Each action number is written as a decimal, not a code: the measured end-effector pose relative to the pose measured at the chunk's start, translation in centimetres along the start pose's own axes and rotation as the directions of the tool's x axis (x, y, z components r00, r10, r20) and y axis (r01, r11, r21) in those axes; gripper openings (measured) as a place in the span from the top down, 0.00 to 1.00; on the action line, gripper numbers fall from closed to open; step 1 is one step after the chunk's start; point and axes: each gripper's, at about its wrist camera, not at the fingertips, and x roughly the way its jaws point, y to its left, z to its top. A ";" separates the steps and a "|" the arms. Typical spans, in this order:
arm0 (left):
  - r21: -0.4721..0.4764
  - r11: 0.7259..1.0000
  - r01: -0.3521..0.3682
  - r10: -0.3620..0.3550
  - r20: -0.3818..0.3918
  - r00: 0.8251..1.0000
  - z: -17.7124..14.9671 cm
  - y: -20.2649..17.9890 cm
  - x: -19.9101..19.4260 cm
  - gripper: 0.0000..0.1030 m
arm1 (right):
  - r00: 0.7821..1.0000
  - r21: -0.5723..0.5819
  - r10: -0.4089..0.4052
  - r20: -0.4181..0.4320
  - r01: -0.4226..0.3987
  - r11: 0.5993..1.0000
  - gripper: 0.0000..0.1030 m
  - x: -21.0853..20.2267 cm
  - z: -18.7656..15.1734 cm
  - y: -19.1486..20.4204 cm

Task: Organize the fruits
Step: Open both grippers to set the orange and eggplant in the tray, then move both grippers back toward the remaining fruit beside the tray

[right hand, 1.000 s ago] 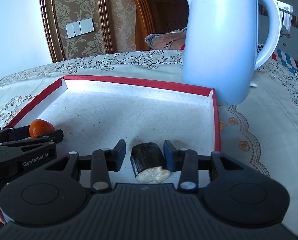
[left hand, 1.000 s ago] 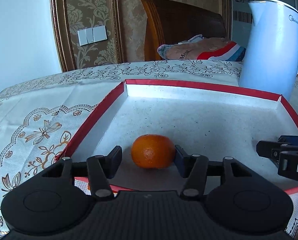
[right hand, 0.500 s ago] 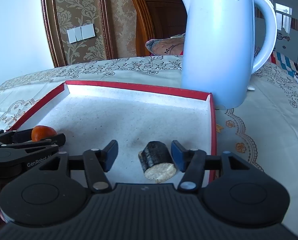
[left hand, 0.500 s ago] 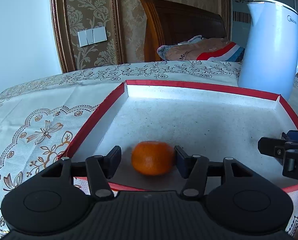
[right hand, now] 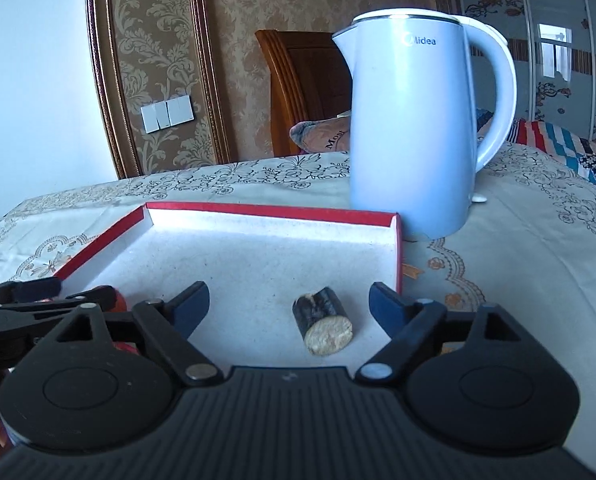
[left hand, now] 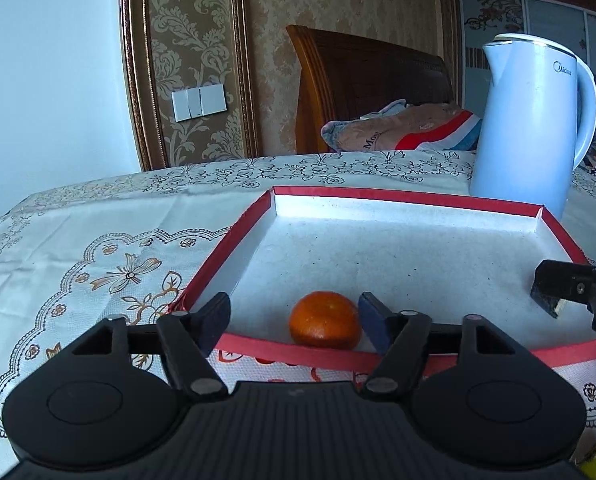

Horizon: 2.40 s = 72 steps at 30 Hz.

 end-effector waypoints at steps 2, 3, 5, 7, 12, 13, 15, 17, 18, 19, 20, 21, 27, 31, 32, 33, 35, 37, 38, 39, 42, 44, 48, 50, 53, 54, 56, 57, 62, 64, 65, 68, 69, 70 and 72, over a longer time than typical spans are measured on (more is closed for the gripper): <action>0.008 1.000 -0.002 0.002 0.004 1.000 -0.1 -0.1 -0.2 0.31 | 1.000 0.004 0.000 -0.005 0.000 1.000 0.16 0.0 -0.3 0.0; 0.009 1.000 -0.001 0.001 0.005 1.000 -0.2 -0.2 -0.3 0.31 | 1.000 0.005 -0.002 -0.007 0.002 1.000 0.16 -0.1 -0.5 -0.1; 0.010 1.000 0.003 -0.003 0.005 1.000 -0.3 -0.2 -0.6 0.31 | 1.000 0.008 -0.004 -0.007 0.004 1.000 0.14 -0.3 -0.8 -0.1; 0.015 1.000 0.002 -0.002 0.011 1.000 -0.5 -0.3 -0.9 0.31 | 1.000 0.020 -0.006 0.002 0.006 1.000 0.13 -0.6 -1.0 -0.3; 0.023 1.000 0.002 -0.002 0.021 1.000 -0.8 -0.3 -1.6 0.31 | 1.000 0.042 -0.001 0.011 0.001 0.999 0.09 -1.3 -1.5 -0.6; 0.023 1.000 0.004 -0.005 0.021 1.000 -0.9 -0.3 -1.8 0.31 | 1.000 0.044 -0.001 0.012 0.001 0.999 0.08 -1.5 -1.6 -0.6; 0.030 1.000 0.003 -0.003 0.027 1.000 -1.1 -0.3 -2.2 0.31 | 1.000 0.042 -0.001 0.010 0.001 0.999 0.08 -1.5 -1.8 -0.7; 0.040 0.999 -0.003 0.002 0.034 0.999 -1.5 -0.4 -2.8 0.31 | 1.000 0.042 -0.005 0.012 0.004 0.999 0.08 -1.7 -2.0 -0.7; 0.042 0.999 -0.001 -0.001 0.034 0.999 -1.7 -0.3 -3.1 0.31 | 1.000 0.042 -0.003 0.010 0.003 0.999 0.08 -1.8 -2.1 -0.7; 0.041 0.999 0.002 -0.003 0.036 0.999 -1.9 -0.2 -3.5 0.31 | 1.000 0.041 0.000 0.008 0.000 0.999 0.08 -2.0 -2.3 -0.7; 0.038 0.999 0.004 -0.006 0.040 0.999 -2.1 -0.1 -3.8 0.31 | 1.000 0.041 0.002 0.007 -0.002 0.999 0.08 -2.1 -2.4 -0.7; 0.035 0.999 0.005 -0.007 0.044 0.999 -2.2 0.0 -4.2 0.31 | 1.000 0.040 0.005 0.007 -0.005 0.999 0.08 -2.3 -2.5 -0.6; -0.023 0.999 0.022 -0.021 0.037 0.999 -3.7 2.3 -6.7 0.31 | 1.000 0.031 0.007 0.019 -0.008 0.999 0.06 -3.4 -3.4 -0.5; -0.074 0.997 0.034 -0.031 0.042 0.999 -4.7 4.1 -8.1 0.31 | 0.999 0.044 0.031 0.020 -0.032 0.999 0.05 -4.4 -4.2 -0.6; -0.081 0.996 0.035 -0.031 0.048 0.998 -5.0 4.5 -8.6 0.31 | 0.999 0.049 0.037 0.021 -0.038 0.998 0.05 -4.7 -4.4 -0.8; -0.085 0.996 0.035 -0.030 0.052 0.998 -5.3 4.9 -8.8 0.31 | 0.999 0.056 0.042 0.022 -0.043 0.998 0.04 -5.0 -4.6 -1.0; -0.099 0.995 0.027 -0.023 0.043 0.999 -6.0 5.7 -9.2 0.30 | 0.998 0.078 0.049 0.027 -0.051 0.996 0.03 -5.4 -4.7 -1.4; -0.123 0.992 0.027 -0.024 0.026 0.999 -6.4 6.4 -9.3 0.30 | 0.998 0.096 0.051 0.030 -0.053 0.994 0.03 -5.5 -4.8 -1.7; -0.134 0.991 0.026 -0.024 0.019 1.000 -6.5 6.7 -9.3 0.30 | 0.998 0.099 0.049 0.027 -0.052 0.994 0.03 -5.4 -4.7 -1.7; -0.144 0.989 0.022 -0.020 0.014 1.000 -6.5 6.9 -9.2 0.30 | 0.999 0.099 0.049 0.020 -0.050 0.994 0.03 -5.3 -4.8 -1.7; -0.148 0.989 0.017 -0.020 -0.017 1.000 -6.6 7.0 -8.7 0.30 | 0.999 0.087 0.047 0.009 -0.047 0.995 0.03 -5.1 -4.9 -1.4; -0.128 0.992 0.013 -0.018 -0.039 0.999 -6.7 6.6 -8.4 0.30 | 0.999 0.082 0.042 0.012 -0.043 0.996 0.03 -5.1 -5.0 -1.4; -0.096 0.995 0.002 -0.008 -0.063 0.998 -7.0 6.1 -8.0 0.30 | 0.999 0.088 0.039 0.003 -0.039 0.995 0.03 -5.1 -5.1 -1.5; -0.098 0.995 0.003 -0.009 -0.063 0.998 -7.0 6.1 -8.0 0.30 | 0.999 0.088 0.038 0.004 -0.039 0.995 0.03 -5.1 -5.1 -1.5; -0.106 0.994 -0.002 -0.005 -0.068 0.998 -7.0 6.1 -7.9 0.30 | 0.999 0.090 0.036 0.014 -0.037 0.995 0.03 -5.3 -5.1 -1.5; -0.109 0.994 -0.004 -0.004 -0.073 0.997 -7.0 6.2 -7.8 0.30 | 0.999 0.090 0.033 0.016 -0.035 0.995 0.03 -5.3 -5.1 -1.6; -0.114 0.993 -0.001 -0.007 -0.076 0.997 -6.9 6.3 -7.8 0.30 | 1.000 0.096 0.025 0.017 -0.027 0.995 0.03 -5.5 -5.2 -1.8; -0.116 0.993 0.000 -0.009 -0.076 0.997 -6.9 6.3 -7.7 0.30 | 1.000 0.101 0.022 0.016 -0.024 0.995 0.03 -5.7 -5.3 -1.9; -0.127 0.992 0.001 -0.012 -0.086 0.996 -6.9 6.4 -7.6 0.30 | 1.000 0.130 0.008 0.025 -0.011 0.992 0.03 -7.6 -6.0 -3.7; -0.134 0.991 0.006 -0.018 -0.089 0.996 -6.9 6.5 -7.6 0.30 | 1.000 0.138 0.005 0.023 -0.009 0.990 0.03 -8.8 -6.8 -4.7; -0.136 0.991 0.007 -0.020 -0.091 0.996 -6.9 6.5 -7.6 0.30 | 1.000 0.130 0.004 0.018 -0.006 0.992 0.03 -9.4 -7.3 -5.0; -0.145 0.989 0.006 -0.020 -0.092 0.996 -6.8 6.7 -7.6 0.30 | 1.000 0.089 -0.005 -0.001 0.005 0.996 0.03 -11.2 -8.8 -5.8; -0.147 0.989 0.007 -0.021 -0.092 0.995 -6.8 6.7 -7.5 0.30 | 1.000 0.076 -0.009 0.003 0.008 0.997 0.03 -11.8 -9.2 -6.0; -0.148 0.989 0.007 -0.021 -0.094 0.995 -6.9 6.7 -7.5 0.30 | 1.000 0.060 -0.014 0.006 0.013 0.998 0.04 -12.3 -9.5 -6.1; -0.147 0.989 0.005 -0.019 -0.096 0.995 -6.9 6.8 -7.5 0.30 | 0.999 0.028 -0.041 0.007 0.041 0.999 0.08 -13.0 -9.7 -6.1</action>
